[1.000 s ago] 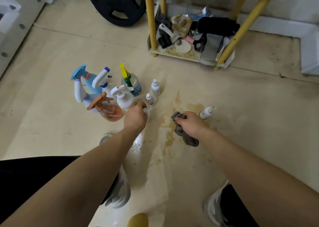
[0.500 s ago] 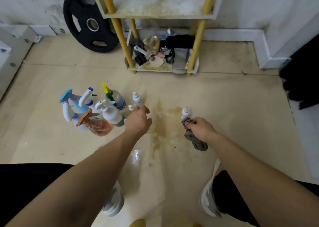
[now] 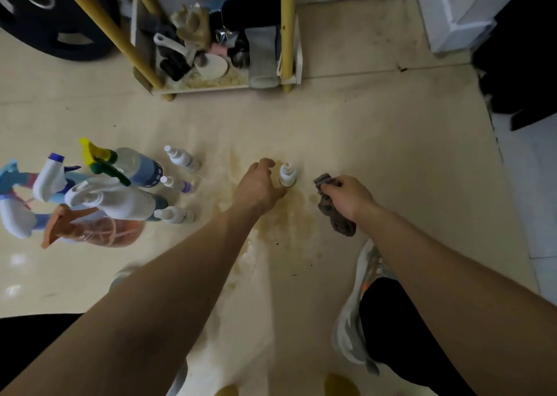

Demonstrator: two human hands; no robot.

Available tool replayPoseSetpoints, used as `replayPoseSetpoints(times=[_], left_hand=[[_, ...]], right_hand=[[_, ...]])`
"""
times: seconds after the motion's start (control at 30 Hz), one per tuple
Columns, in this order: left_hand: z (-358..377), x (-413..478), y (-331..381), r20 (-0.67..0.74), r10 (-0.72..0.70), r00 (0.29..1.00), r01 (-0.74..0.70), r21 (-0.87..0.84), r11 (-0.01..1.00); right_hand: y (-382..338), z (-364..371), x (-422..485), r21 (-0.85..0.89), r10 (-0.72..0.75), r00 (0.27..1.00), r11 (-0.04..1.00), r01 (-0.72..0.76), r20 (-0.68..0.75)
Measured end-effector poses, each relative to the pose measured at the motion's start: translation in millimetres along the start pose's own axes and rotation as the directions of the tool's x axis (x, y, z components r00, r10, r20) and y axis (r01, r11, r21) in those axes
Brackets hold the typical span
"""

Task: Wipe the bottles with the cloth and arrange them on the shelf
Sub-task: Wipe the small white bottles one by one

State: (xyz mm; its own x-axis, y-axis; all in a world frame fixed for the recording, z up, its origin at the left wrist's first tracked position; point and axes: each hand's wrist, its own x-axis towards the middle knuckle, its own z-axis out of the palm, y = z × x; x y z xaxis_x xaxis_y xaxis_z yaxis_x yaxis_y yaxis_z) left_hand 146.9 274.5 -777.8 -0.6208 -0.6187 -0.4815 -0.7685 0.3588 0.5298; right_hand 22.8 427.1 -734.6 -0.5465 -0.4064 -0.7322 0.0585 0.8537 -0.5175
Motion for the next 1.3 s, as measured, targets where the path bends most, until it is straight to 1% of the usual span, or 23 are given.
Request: replayPoseSetpoints(times=[0.2, 0.37, 0.53, 0.6, 0.67, 0.77, 0.9, 0.97, 1.1, 1.17, 1.27, 1.3], left_hand=[[23.2, 24.4, -10.2, -0.021, 0.107, 0.994, -0.108, -0.04, 0.993], [22.1, 31.0, -13.4, -0.043, 0.177, 0.983, -0.179, -0.036, 0.983], [2.8, 18.5, -8.1, -0.066, 0.159, 0.985, -0.165, -0.113, 0.98], [-13.3, 9.5, -1.9, -0.07, 0.159, 0.985, -0.167, -0.13, 0.977], [-34.6, -3.0, 7.8, -0.078, 0.172, 0.982, -0.183, -0.17, 0.968], [-71.0, -23.0, 27.7, -0.132, 0.201, 0.971, -0.227, -0.235, 0.945], [-128.7, -60.1, 61.4, -0.211, 0.269, 0.94, -0.324, -0.299, 0.898], [-160.2, -82.2, 76.4, -0.235, 0.316, 0.919, -0.38, -0.314, 0.87], [-218.5, -125.7, 98.9, -0.257, 0.403, 0.878, -0.471, -0.322, 0.821], [-243.4, -145.0, 103.6, -0.248, 0.436, 0.865, -0.497, -0.309, 0.811], [-274.0, -170.4, 107.1, -0.225, 0.485, 0.845, -0.532, -0.263, 0.805], [-281.1, -178.9, 107.3, -0.213, 0.494, 0.843, -0.537, -0.265, 0.801]], right_hand=[[-0.6, 7.2, 30.7, 0.006, 0.027, 0.999, 1.0, -0.027, -0.019], [-5.0, 12.1, 31.4, 0.009, 0.047, 0.999, 0.999, -0.047, -0.014], [-19.4, 4.0, 16.3, 0.045, 0.021, 0.998, 0.999, -0.018, -0.058], [-32.0, -3.8, 4.8, 0.097, -0.012, 0.996, 0.995, 0.02, -0.085], [-49.4, -13.9, -12.7, 0.206, -0.052, 0.991, 0.976, 0.076, -0.12], [-80.1, -29.7, -38.4, 0.37, -0.162, 0.97, 0.902, 0.221, -0.183], [-129.4, -49.5, -89.6, 0.504, -0.355, 0.901, 0.747, 0.434, -0.25], [-156.2, -58.2, -124.4, 0.509, -0.443, 0.855, 0.688, 0.517, -0.27], [-197.1, -72.9, -184.7, 0.454, -0.612, 0.743, 0.599, 0.659, -0.271], [-211.0, -77.4, -212.3, 0.359, -0.702, 0.665, 0.569, 0.74, -0.257], [-220.7, -81.2, -241.0, 0.062, -0.811, 0.544, 0.545, 0.836, -0.214], [-220.9, -81.8, -246.8, -0.011, -0.831, 0.52, 0.533, 0.846, -0.197]])
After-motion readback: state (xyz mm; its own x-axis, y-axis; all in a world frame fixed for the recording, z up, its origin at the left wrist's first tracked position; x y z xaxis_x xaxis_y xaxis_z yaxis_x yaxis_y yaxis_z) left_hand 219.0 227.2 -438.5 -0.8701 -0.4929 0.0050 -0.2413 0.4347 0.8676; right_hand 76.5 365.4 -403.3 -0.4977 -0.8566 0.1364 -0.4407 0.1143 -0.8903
